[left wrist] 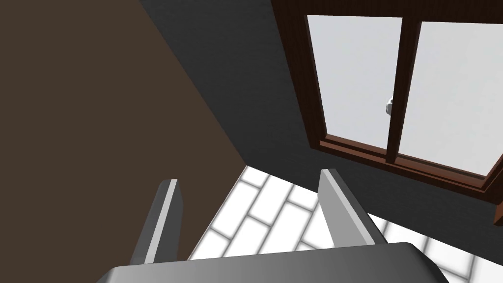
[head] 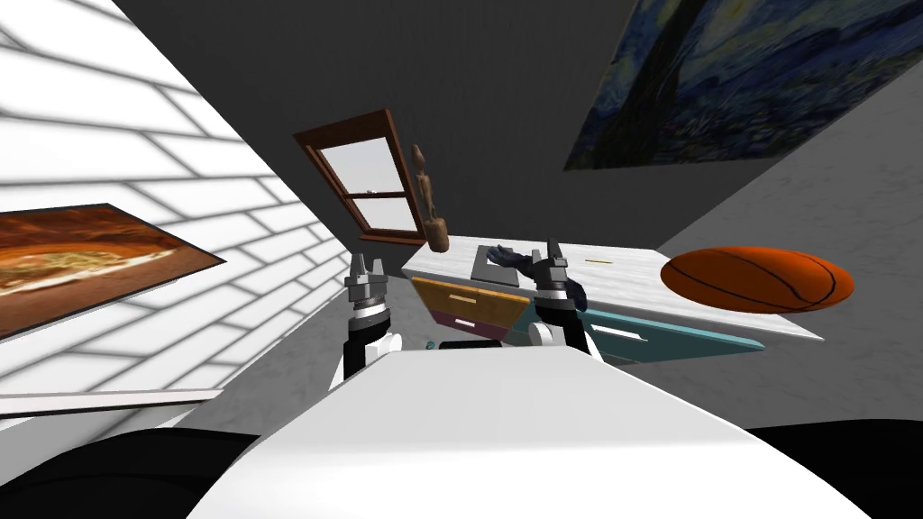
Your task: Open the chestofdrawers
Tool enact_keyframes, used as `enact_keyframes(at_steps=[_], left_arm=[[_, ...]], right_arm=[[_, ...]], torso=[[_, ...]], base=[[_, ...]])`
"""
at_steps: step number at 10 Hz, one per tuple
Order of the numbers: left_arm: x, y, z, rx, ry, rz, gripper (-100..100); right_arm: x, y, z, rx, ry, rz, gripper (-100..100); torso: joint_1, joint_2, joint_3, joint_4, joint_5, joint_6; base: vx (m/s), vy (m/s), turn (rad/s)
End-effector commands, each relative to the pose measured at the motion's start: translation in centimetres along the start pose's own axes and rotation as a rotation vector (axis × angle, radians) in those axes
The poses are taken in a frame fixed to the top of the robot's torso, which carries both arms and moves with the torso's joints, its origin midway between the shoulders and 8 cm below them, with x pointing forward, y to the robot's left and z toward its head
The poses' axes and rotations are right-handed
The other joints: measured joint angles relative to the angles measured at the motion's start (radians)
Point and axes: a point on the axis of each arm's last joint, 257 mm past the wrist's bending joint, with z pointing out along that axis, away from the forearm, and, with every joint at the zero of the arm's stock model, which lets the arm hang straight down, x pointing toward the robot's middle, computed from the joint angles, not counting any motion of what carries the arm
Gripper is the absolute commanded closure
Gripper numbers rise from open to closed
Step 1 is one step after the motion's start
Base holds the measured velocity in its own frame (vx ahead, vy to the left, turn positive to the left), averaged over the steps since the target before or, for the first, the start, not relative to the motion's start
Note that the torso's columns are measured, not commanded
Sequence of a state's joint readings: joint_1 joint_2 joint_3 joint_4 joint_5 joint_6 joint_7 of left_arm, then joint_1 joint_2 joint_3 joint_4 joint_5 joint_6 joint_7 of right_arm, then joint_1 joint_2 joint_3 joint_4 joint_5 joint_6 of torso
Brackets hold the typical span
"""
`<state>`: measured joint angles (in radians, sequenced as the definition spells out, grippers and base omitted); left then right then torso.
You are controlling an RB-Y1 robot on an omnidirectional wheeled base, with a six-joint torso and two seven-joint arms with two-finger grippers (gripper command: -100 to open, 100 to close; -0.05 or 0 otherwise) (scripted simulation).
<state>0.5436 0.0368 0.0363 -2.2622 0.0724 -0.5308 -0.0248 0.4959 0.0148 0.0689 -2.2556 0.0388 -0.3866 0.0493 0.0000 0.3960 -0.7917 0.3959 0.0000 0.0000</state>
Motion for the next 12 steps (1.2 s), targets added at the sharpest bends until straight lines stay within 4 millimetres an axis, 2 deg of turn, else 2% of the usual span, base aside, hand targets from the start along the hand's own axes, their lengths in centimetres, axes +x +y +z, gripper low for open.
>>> enact_keyframes(at_steps=[1, 3, 4, 6, 9, 12], left_arm=[[0.0, 0.0, 0.0, 0.000, 0.000, 0.000, 0], [0.0, 0.0, 0.0, 0.000, 0.000, 0.000, 0], [0.0, 0.0, 0.0, 0.000, 0.000, 0.000, 0], [0.0, 0.0, 0.0, -0.001, 0.000, 0.000, 0], [0.0, 0.0, 0.0, -0.001, 0.000, 0.000, 0], [0.0, 0.0, 0.0, -0.001, 0.000, 0.000, 0]], right_arm=[[0.0, 0.0, 0.0, 0.000, 0.000, 0.000, 0], [0.0, 0.0, 0.0, 0.000, 0.000, 0.000, 0], [0.2, -0.3, -0.2, 0.003, 0.038, -0.047, -100], [0.3, -0.8, -0.6, 0.007, 0.086, -0.136, -100], [-0.3, -2.0, -1.4, 0.011, 0.138, -0.308, -100], [-0.6, -2.5, -1.7, 0.010, 0.151, -0.391, -100]], torso=[[0.000, 0.074, -0.147, 0.074, 0.000, 0.000], [0.000, 0.222, -0.443, 0.221, 0.000, 0.000], [0.000, 0.295, -0.590, 0.295, 0.000, 0.000], [0.002, 0.338, -0.679, 0.338, 0.001, 0.000], [0.002, 0.341, -0.685, 0.342, 0.001, 0.000], [-0.001, 0.343, -0.684, 0.342, 0.000, 0.000]], base=[[0.000, 0.000, 0.000], [0.000, 0.000, 0.000], [0.015, 0.024, -0.009], [0.018, 0.063, -0.021], [0.033, 0.115, -0.030], [0.014, 0.091, -0.018]])
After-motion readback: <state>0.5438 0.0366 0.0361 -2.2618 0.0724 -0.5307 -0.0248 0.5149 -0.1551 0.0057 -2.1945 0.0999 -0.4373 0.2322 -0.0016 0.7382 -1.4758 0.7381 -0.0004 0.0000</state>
